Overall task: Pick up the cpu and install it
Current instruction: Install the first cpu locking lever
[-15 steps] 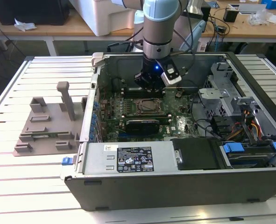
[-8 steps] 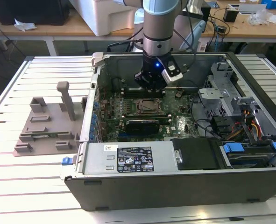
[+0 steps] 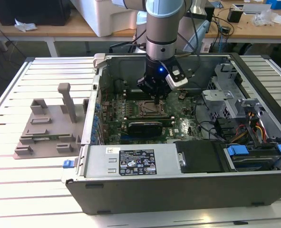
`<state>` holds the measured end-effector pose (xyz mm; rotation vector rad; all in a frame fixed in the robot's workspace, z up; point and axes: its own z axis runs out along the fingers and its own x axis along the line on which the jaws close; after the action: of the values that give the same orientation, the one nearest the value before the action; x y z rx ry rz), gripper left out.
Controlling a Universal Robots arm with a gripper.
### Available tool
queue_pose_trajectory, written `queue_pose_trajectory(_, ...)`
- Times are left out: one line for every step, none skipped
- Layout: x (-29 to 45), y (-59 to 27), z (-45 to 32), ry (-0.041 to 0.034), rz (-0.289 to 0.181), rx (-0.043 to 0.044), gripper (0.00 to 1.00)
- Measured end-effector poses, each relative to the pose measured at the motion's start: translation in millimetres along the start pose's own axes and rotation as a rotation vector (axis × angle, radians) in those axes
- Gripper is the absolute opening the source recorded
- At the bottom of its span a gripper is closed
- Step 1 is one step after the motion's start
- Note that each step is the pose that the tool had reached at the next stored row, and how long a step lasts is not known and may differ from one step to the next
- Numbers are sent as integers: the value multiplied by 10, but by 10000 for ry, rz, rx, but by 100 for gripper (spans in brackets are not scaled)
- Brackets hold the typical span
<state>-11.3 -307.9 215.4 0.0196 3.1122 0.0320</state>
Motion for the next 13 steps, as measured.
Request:
queue_pose_trajectory(0,-3,-8,1,1,2,11)
queue_pose_trajectory(0,-2,-10,0,2,1,11)
queue_pose_trajectory(0,-3,-15,0,1,0,11)
queue_pose_trajectory(-1,-3,-22,1,0,1,11)
queue_pose_trajectory(-1,-2,-31,0,0,1,11)
queue_pose_trajectory(-1,-2,-39,0,0,3,11)
queue_pose_trajectory(-2,-2,-56,0,-1,9,11)
queue_pose_trajectory(-3,-1,-71,0,-1,14,11)
queue_pose_trajectory(-4,-1,-110,-1,-1,26,11)
queue_pose_trajectory(-4,0,-130,-1,-1,34,11)
queue_pose_trajectory(-5,0,-151,0,-2,42,11)
queue_pose_trajectory(-6,1,-184,-1,-2,60,11)
queue_pose_trajectory(-6,1,-205,-1,-2,74,11)
